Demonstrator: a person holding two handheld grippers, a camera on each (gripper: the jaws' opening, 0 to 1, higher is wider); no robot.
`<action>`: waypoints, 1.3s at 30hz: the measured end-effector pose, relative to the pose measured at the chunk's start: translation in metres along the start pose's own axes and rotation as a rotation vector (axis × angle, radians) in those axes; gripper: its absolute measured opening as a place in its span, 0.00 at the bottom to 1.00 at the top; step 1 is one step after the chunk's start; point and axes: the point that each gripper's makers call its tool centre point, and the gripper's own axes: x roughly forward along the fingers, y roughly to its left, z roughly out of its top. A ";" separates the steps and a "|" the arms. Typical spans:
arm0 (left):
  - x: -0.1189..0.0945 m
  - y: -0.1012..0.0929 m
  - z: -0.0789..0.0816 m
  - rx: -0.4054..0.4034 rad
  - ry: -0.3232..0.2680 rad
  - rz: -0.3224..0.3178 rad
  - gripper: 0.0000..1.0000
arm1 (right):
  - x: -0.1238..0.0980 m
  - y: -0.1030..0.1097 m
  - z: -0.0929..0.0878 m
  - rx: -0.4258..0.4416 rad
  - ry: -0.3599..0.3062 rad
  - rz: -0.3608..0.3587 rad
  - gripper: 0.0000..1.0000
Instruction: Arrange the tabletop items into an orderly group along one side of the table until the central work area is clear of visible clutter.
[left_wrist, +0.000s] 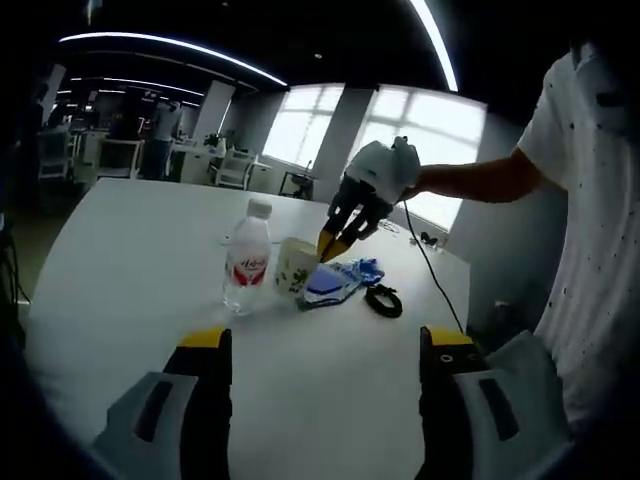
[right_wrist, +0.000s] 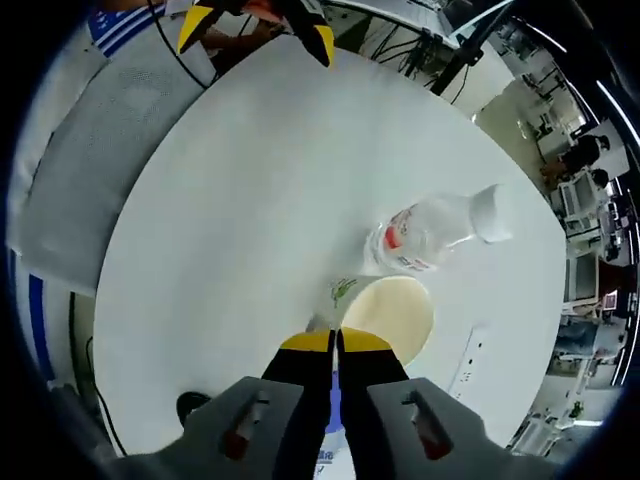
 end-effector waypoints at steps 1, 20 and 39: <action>0.000 0.000 0.000 0.001 0.000 -0.001 0.78 | 0.001 -0.002 0.000 -0.013 0.003 -0.006 0.00; 0.001 0.001 -0.002 -0.008 0.001 -0.003 0.78 | 0.026 -0.009 -0.008 -0.084 0.047 -0.003 0.00; 0.001 -0.001 -0.007 -0.017 -0.005 -0.005 0.78 | 0.037 -0.006 -0.008 -0.104 0.057 0.008 0.02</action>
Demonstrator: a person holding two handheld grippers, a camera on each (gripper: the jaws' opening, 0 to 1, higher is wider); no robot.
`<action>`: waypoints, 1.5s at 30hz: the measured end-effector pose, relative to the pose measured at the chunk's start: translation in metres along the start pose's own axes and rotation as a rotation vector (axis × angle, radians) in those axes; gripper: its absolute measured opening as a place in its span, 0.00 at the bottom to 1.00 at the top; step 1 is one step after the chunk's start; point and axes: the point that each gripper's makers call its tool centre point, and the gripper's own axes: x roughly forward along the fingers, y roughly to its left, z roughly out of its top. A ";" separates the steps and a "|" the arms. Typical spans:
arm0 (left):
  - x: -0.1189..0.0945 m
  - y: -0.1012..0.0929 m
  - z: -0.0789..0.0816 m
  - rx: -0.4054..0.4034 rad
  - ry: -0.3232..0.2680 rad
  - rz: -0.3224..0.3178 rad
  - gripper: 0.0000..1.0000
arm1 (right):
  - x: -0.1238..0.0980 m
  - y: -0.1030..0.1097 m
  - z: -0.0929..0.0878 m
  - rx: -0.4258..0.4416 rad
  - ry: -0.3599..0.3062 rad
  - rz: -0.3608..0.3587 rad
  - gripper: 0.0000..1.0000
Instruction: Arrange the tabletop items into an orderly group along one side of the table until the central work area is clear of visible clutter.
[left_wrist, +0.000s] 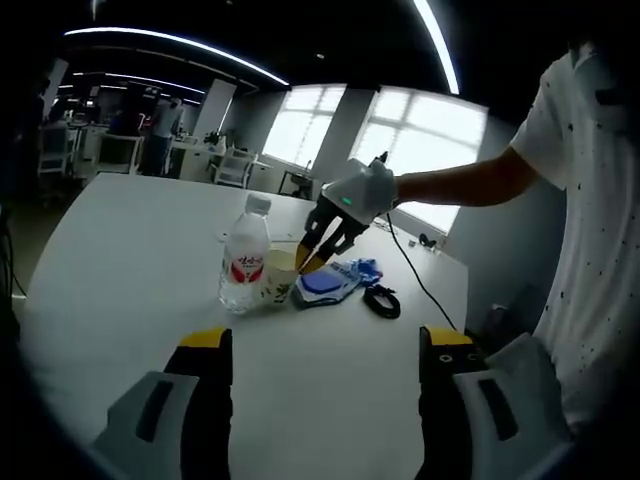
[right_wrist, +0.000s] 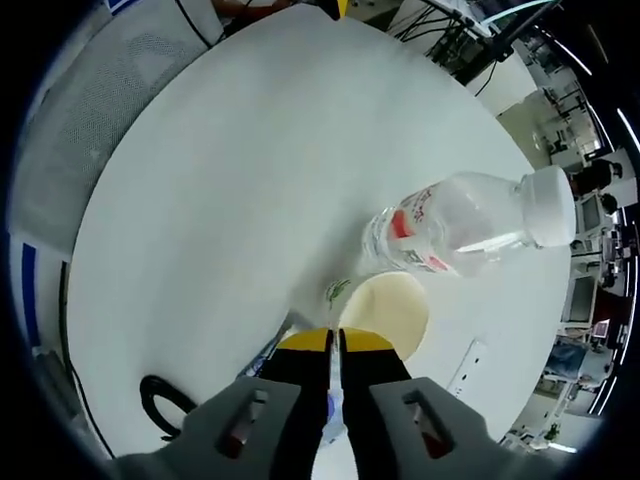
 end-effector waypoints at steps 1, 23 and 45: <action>0.000 0.000 0.000 -0.002 -0.001 0.000 0.77 | 0.000 -0.001 0.001 0.002 -0.003 -0.004 0.03; 0.000 -0.002 0.003 0.007 -0.001 -0.003 0.77 | -0.007 -0.001 0.006 0.023 -0.051 -0.044 0.28; 0.007 -0.016 0.014 0.043 0.010 -0.023 0.78 | -0.029 -0.002 0.002 0.093 -0.100 -0.124 0.50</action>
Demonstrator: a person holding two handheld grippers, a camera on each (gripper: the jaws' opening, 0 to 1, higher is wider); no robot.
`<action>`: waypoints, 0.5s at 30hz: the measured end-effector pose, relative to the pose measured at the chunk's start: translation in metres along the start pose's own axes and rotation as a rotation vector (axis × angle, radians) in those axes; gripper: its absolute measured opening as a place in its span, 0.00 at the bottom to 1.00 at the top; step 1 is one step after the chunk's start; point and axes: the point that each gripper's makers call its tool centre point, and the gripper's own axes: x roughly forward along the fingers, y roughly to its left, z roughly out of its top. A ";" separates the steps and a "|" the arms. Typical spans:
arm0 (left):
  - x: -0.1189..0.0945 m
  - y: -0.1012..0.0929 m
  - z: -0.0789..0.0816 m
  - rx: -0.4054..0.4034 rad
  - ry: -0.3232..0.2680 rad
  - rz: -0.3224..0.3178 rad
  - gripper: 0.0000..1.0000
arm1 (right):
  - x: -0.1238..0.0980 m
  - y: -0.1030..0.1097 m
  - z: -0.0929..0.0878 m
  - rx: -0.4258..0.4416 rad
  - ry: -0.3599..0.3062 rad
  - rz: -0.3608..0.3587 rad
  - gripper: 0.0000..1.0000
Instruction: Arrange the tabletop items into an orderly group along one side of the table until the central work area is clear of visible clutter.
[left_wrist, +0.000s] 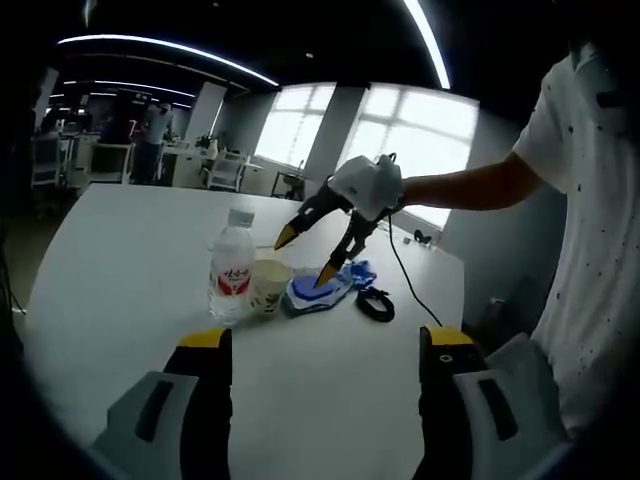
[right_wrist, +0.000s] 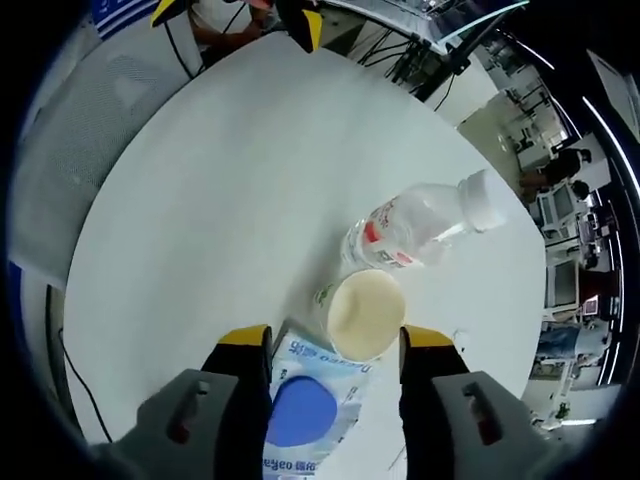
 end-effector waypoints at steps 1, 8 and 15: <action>0.000 -0.001 0.000 0.000 0.001 0.000 0.78 | -0.001 0.000 0.000 0.004 -0.002 -0.002 0.51; 0.004 -0.008 0.005 0.019 0.018 -0.007 0.78 | -0.011 0.003 -0.003 0.030 -0.017 -0.025 0.55; 0.007 -0.013 0.010 0.034 0.030 -0.015 0.79 | -0.026 0.006 -0.009 0.066 -0.031 -0.057 0.56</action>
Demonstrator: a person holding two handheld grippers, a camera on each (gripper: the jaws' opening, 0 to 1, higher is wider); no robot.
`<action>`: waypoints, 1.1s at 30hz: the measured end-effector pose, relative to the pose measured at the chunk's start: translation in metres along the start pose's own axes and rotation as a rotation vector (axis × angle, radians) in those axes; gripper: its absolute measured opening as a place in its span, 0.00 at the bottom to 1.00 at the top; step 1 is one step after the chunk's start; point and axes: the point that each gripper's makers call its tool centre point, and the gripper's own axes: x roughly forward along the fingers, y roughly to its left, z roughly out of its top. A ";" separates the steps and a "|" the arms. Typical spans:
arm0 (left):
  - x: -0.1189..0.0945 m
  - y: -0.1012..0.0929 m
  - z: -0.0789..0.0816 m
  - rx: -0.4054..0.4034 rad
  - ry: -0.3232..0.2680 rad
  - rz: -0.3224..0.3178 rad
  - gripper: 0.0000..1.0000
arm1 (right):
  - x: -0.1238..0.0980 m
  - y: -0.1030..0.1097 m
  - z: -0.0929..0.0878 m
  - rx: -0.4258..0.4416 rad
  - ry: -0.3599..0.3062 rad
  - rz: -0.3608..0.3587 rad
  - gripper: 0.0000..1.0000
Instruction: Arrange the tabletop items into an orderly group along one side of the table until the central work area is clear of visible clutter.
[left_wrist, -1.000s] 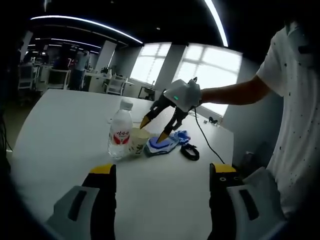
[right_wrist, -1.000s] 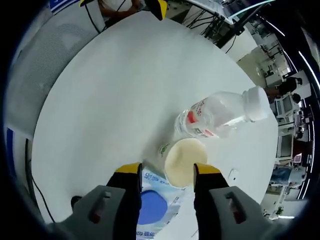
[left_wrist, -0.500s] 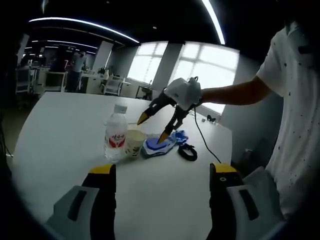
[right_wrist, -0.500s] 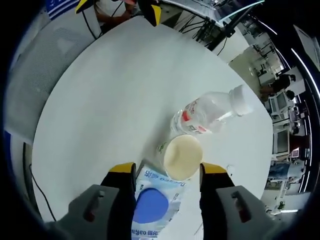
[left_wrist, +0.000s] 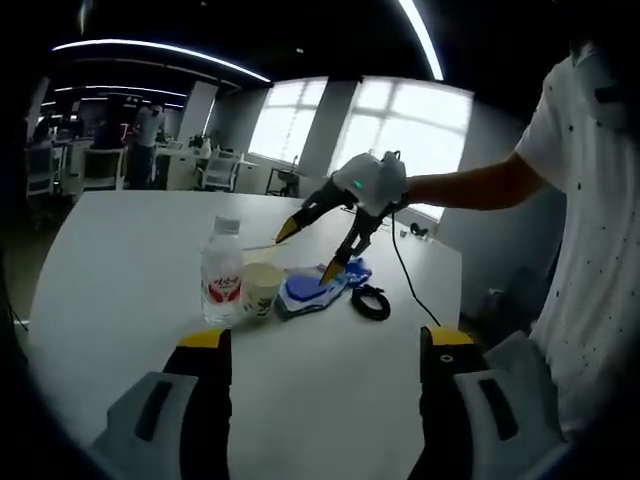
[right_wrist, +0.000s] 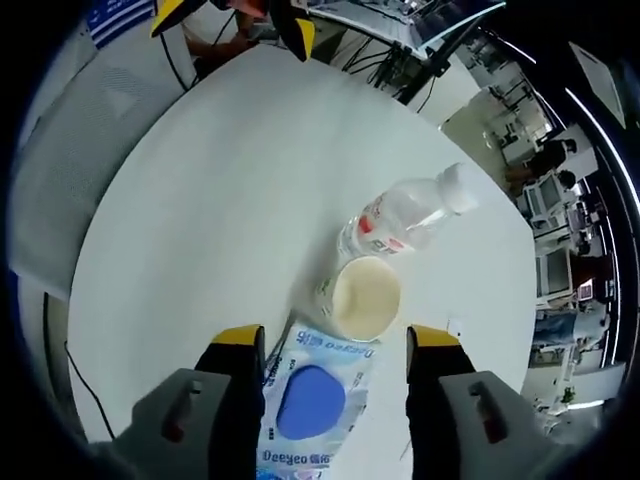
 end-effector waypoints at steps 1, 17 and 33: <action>0.001 -0.001 0.000 0.002 0.002 -0.002 0.79 | -0.002 0.000 -0.001 0.009 -0.001 -0.004 0.56; 0.009 -0.017 0.009 0.052 0.045 -0.031 0.79 | -0.047 0.020 -0.021 0.133 -0.023 -0.089 0.61; 0.023 -0.031 0.017 0.095 0.089 -0.050 0.80 | -0.101 0.057 -0.064 0.320 -0.031 -0.189 0.62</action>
